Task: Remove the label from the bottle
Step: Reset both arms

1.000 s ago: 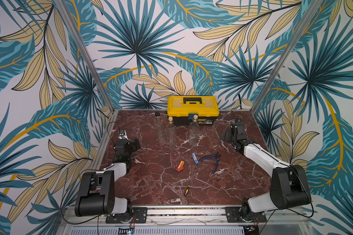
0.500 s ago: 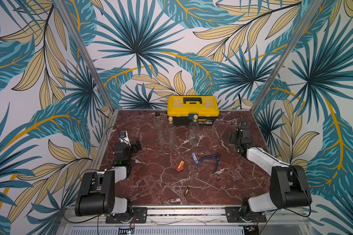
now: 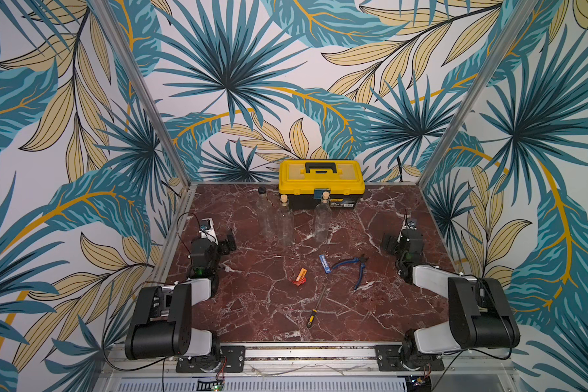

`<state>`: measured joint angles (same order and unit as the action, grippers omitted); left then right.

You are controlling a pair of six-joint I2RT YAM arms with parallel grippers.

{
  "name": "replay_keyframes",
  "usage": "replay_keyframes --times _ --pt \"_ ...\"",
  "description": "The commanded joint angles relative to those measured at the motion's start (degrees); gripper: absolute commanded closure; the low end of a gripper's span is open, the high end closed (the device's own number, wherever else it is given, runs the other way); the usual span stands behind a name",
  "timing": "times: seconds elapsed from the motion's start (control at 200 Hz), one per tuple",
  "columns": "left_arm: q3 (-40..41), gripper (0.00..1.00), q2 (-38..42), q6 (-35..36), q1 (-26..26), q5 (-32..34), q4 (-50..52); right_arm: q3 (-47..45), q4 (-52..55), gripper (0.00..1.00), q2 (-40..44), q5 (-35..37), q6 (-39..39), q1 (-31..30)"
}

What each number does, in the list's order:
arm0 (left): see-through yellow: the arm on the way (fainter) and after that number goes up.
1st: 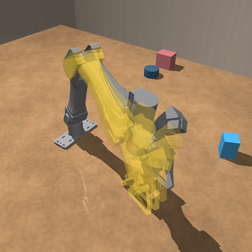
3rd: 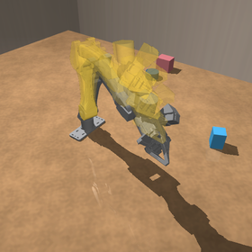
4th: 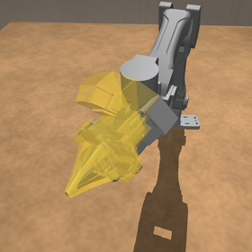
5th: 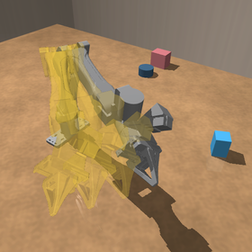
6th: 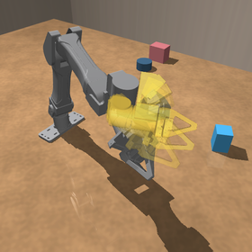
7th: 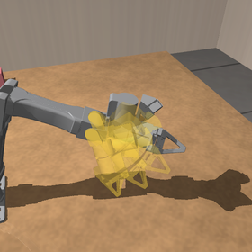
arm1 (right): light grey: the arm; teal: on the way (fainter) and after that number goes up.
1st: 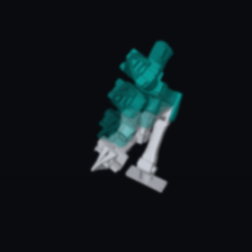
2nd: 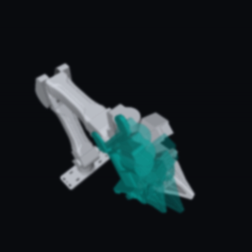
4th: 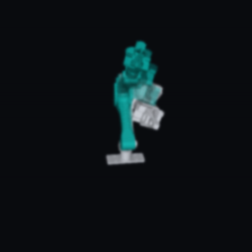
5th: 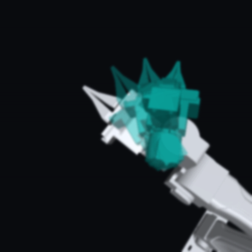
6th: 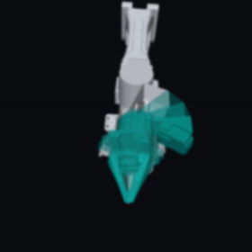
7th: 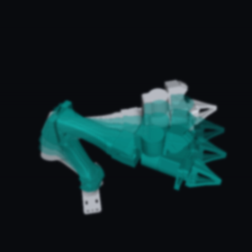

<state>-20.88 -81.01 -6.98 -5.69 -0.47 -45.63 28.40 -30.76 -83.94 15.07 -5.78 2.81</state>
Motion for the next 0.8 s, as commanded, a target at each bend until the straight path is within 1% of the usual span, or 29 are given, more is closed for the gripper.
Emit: replay_keyframes --times 0.0,0.045,0.08,0.19,0.265,0.37,0.491,0.601,0.686,0.796 --pt "0.49 0.00 -0.20 0.57 -0.44 -0.58 -1.30 -5.69 -15.15 0.01 0.68 -3.39 1.52 0.09" --pt "0.50 0.01 -0.21 0.57 -0.41 -0.54 -1.30 -8.12 -22.14 0.00 -1.27 -3.08 2.33 0.09" --pt "0.49 0.01 -0.20 0.55 -0.43 -0.53 -1.29 -8.55 -24.74 0.01 -2.23 -3.07 2.57 0.09" --pt "0.50 0.00 -0.33 0.57 -0.46 -0.58 -1.36 -6.21 -16.39 0.01 -0.02 -3.01 1.26 0.09" --pt "1.16 0.01 -0.86 0.72 -0.46 -0.95 -2.89 -6.78 -18.94 0.01 -0.87 -3.23 2.19 0.09" --pt "2.76 0.01 -4.45 0.40 -0.46 -0.77 -9.13 -6.50 -17.67 0.00 -0.50 -3.16 1.80 0.09" --pt "2.44 0.01 -4.84 0.90 -0.03 -0.20 -9.09 -6.51 -17.75 0.00 -0.50 -3.27 1.82 0.09" --pt "0.93 0.00 -6.60 1.49 0.07 -1.20 -9.04 -6.60 -17.73 0.01 -0.44 -3.24 1.79 0.09" --pt "0.41 0.00 -7.14 2.49 1.12 0.38 -9.05 -6.61 -17.84 0.01 -0.41 -3.26 1.78 0.09" --pt "0.41 0.00 -7.15 2.50 1.21 0.45 -9.04 -6.61 -17.83 0.00 -0.42 -3.23 1.86 0.06"
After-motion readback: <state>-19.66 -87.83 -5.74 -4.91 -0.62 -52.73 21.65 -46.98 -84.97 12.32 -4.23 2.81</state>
